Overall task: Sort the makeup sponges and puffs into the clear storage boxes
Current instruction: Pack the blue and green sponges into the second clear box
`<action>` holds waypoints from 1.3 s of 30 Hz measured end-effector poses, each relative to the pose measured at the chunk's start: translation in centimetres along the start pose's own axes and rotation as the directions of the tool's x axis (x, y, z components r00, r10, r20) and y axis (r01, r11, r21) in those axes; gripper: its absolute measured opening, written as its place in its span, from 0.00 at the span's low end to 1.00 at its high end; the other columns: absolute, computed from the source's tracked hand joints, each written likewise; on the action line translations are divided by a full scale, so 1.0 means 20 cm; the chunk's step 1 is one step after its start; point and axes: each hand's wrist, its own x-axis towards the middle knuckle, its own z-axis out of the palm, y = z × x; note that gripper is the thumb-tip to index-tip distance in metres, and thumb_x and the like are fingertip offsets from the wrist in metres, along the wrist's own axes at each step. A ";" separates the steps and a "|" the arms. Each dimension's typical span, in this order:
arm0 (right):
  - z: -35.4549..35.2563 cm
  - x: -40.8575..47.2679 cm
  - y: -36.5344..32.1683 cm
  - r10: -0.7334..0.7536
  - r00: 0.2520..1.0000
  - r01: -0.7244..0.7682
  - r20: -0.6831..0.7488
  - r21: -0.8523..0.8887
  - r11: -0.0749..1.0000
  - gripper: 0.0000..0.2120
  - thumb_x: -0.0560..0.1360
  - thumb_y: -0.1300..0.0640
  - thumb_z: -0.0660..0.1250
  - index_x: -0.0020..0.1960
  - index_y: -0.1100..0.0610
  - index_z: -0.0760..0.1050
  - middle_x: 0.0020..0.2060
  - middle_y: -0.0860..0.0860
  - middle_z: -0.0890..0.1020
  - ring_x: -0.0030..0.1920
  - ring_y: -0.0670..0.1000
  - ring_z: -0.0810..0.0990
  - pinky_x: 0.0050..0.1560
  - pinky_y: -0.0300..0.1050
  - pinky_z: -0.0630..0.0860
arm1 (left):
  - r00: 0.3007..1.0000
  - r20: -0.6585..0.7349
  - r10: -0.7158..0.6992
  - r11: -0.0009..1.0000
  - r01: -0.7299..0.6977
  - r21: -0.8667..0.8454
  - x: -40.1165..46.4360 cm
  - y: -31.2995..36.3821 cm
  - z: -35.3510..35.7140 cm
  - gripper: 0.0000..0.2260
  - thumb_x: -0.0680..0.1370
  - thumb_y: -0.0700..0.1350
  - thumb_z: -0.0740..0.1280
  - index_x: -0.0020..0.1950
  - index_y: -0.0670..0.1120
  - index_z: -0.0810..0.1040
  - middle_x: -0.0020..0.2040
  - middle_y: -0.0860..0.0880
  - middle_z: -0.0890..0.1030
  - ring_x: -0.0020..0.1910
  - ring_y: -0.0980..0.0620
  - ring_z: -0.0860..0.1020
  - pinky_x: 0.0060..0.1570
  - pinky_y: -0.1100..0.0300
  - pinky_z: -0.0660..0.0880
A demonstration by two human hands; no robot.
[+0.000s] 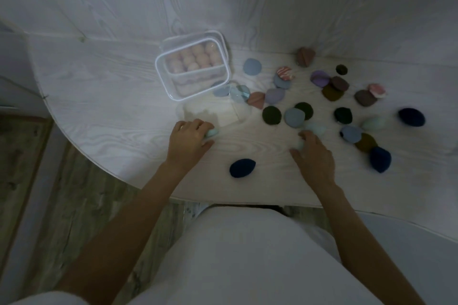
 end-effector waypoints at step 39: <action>-0.03 0.28 0.17 -0.088 0.992 0.082 -0.085 -0.071 0.994 0.21 0.67 0.71 0.65 0.60 0.65 0.71 0.52 0.65 0.78 0.53 0.65 0.74 0.53 0.55 0.70 | 0.988 0.152 -0.037 0.997 0.048 -0.068 0.03 0.22 0.06 0.23 0.69 0.35 0.72 0.63 0.47 0.77 0.52 0.41 0.77 0.44 0.41 0.75 0.38 0.51 0.73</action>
